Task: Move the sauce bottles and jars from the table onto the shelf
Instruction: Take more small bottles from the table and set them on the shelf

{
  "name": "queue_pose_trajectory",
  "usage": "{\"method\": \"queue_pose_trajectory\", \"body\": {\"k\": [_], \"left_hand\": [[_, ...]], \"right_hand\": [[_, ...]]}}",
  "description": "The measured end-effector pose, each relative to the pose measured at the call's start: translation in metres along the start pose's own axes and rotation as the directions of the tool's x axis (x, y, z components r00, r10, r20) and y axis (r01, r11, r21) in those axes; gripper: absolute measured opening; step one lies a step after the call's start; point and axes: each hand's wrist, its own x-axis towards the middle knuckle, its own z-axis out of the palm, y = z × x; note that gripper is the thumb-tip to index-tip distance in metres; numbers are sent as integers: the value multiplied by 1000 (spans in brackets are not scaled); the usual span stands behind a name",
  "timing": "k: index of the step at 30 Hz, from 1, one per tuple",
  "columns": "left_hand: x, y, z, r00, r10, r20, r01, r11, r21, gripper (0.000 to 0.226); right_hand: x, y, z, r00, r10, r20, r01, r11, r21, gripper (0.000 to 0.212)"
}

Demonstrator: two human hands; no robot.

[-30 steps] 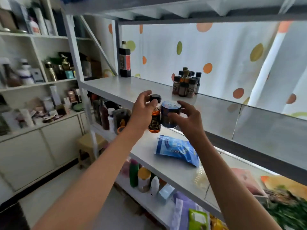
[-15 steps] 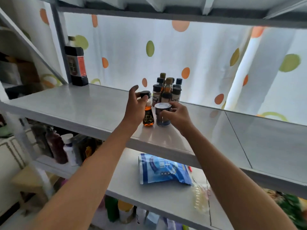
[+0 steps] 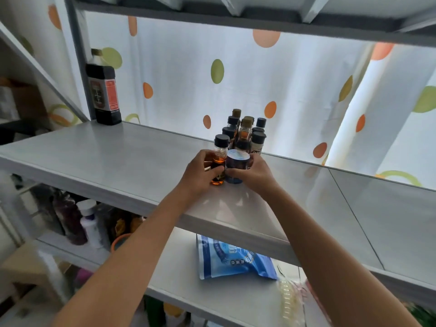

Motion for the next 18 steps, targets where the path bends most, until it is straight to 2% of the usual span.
{"method": "queue_pose_trajectory", "body": {"k": [4, 7, 11, 16, 18], "left_hand": [[-2, 0, 1, 1000, 10, -18, -8, 991, 135, 57], [7, 3, 1, 1000, 14, -27, -7, 970, 243, 54], [28, 5, 6, 999, -19, -29, 27, 954, 300, 46], [55, 5, 18, 997, -64, -35, 72, 928, 365, 44], [61, 4, 23, 997, -65, -42, 76, 929, 362, 44]], "right_hand": [[2, 0, 1, 999, 10, -35, -11, 1000, -22, 67], [4, -1, -5, 999, 30, -28, -31, 999, -31, 65], [10, 0, -18, 998, 66, -19, -67, 996, -54, 72], [16, -1, -25, 996, 80, 25, -79, 995, -56, 65], [15, -1, -22, 999, 42, -9, -43, 996, -83, 63]]}}
